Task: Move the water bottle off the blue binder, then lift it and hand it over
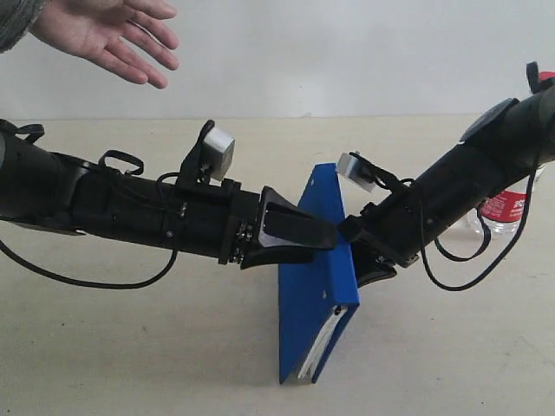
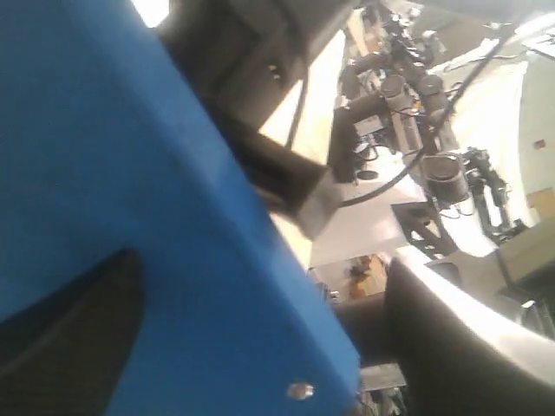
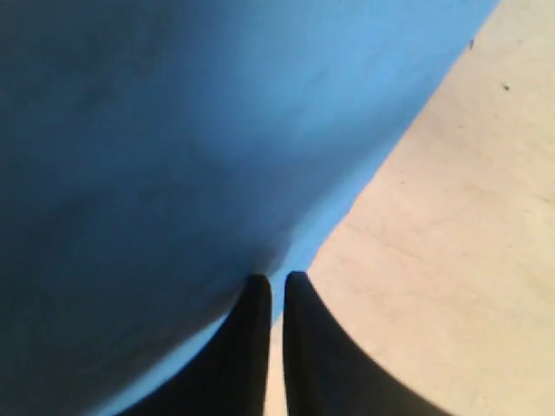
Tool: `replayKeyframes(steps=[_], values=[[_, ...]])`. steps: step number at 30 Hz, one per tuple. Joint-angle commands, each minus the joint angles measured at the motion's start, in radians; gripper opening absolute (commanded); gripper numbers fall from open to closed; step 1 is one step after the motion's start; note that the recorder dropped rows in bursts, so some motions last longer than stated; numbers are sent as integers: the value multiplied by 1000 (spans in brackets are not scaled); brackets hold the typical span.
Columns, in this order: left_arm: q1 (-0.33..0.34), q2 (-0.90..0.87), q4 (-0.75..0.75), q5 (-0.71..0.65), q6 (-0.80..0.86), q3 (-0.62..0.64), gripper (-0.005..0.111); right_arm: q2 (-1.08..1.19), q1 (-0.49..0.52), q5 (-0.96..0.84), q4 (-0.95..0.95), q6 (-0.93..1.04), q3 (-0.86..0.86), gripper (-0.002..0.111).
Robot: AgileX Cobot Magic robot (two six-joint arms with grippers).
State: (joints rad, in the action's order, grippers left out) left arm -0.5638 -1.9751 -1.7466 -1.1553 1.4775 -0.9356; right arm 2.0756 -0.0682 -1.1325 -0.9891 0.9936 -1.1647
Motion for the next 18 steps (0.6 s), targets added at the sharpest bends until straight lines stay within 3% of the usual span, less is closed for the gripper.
replayKeyframes(steps=[1, 9, 15, 18], values=[[-7, -3, 2, 61, -16, 10, 72, -10, -1, -55, -24, 3, -7, 0], [-7, -3, 2, 74, -102, 10, 73, -10, -1, -89, -26, 39, -7, 0], [-7, 32, 7, 224, -133, -26, 75, -39, -18, -89, -93, 111, -7, 0], [-7, 81, 87, 299, -154, -37, 75, -88, -47, -89, -100, 144, -7, 0]])
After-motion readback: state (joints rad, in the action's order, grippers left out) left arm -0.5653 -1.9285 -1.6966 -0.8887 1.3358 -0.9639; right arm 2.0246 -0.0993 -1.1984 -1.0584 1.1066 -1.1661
